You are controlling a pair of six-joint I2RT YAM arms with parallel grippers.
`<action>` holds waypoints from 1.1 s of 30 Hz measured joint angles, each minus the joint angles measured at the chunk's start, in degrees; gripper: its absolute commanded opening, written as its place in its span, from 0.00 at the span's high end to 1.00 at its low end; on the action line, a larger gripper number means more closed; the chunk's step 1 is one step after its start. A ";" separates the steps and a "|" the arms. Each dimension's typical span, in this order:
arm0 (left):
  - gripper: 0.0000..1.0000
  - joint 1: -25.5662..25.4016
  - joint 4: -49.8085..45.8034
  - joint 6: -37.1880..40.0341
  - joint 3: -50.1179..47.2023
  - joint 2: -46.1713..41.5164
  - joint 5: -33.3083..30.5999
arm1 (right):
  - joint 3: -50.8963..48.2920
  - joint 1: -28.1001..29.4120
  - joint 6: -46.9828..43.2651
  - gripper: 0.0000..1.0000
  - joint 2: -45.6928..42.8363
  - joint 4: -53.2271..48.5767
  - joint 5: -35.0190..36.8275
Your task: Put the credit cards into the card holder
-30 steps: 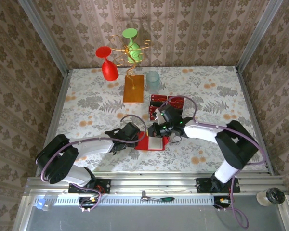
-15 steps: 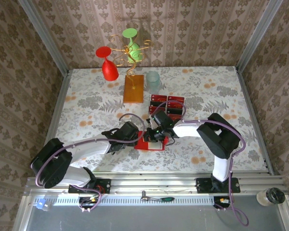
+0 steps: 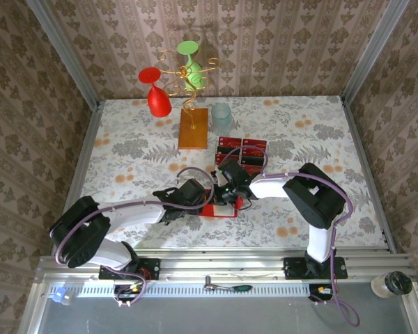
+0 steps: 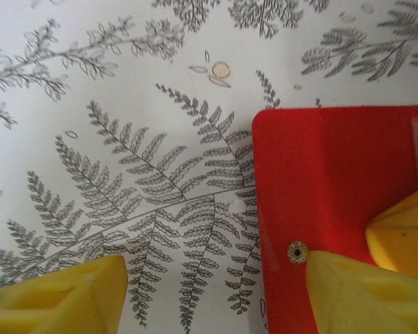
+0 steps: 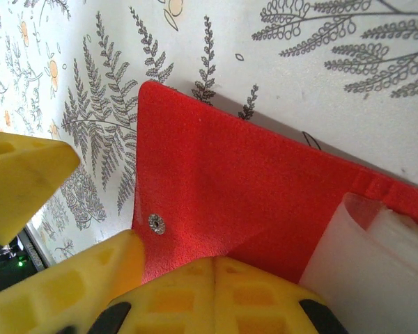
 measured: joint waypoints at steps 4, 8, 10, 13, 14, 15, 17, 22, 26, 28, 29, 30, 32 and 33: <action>0.32 -0.46 0.76 -1.44 -0.31 0.79 -0.57 | -0.94 -0.81 -0.20 1.00 -2.12 -0.22 0.79; 0.32 -0.57 1.68 -2.49 -1.05 1.25 -1.18 | -1.97 -3.41 -0.76 1.00 -5.64 -1.51 1.40; 0.32 -0.57 1.79 -2.95 -1.36 1.25 -1.46 | -1.99 -4.52 -1.36 1.00 -7.28 -2.58 1.86; 0.32 -0.66 2.03 -3.37 -1.55 1.25 -1.68 | -1.79 -5.92 -3.02 1.00 -9.64 -5.01 3.17; 0.32 -0.68 2.14 -3.39 -1.55 1.25 -1.73 | -1.29 -6.14 -3.74 1.00 -10.10 -6.43 3.72; 0.32 -0.79 2.14 -3.39 -1.55 1.25 -1.86 | -0.61 -6.14 -4.57 1.00 -10.21 -7.65 4.28; 0.32 -0.94 2.23 -3.39 -1.55 1.25 -1.97 | 1.27 -6.12 -6.01 1.00 -10.23 -10.19 5.18; 0.32 -0.98 2.56 -3.39 -1.55 1.25 -2.14 | 5.86 -6.10 -8.46 1.00 -9.86 -13.97 6.58; 0.32 -0.98 2.58 -3.41 -1.55 1.25 -2.34 | 10.47 -5.79 -9.77 1.00 -6.88 -15.54 7.52; 0.32 -0.98 2.62 -3.41 -1.55 1.25 -2.36 | 12.74 -5.35 -10.43 1.00 -4.85 -16.61 8.33; 0.32 -0.98 2.62 -3.41 -1.55 1.25 -2.36 | 13.90 -5.05 -10.88 1.00 -3.72 -17.00 8.63; 0.32 -0.98 2.64 -3.41 -1.55 1.25 -2.36 | 15.04 -4.68 -11.23 1.00 -2.49 -17.49 8.94; 0.32 -0.98 2.75 -3.41 -1.55 1.25 -2.38 | 16.98 -4.00 -12.07 1.00 -0.37 -18.69 9.81; 0.32 -0.98 2.75 -3.41 -1.55 1.25 -2.38 | 17.94 -3.69 -12.57 1.00 0.76 -19.39 10.25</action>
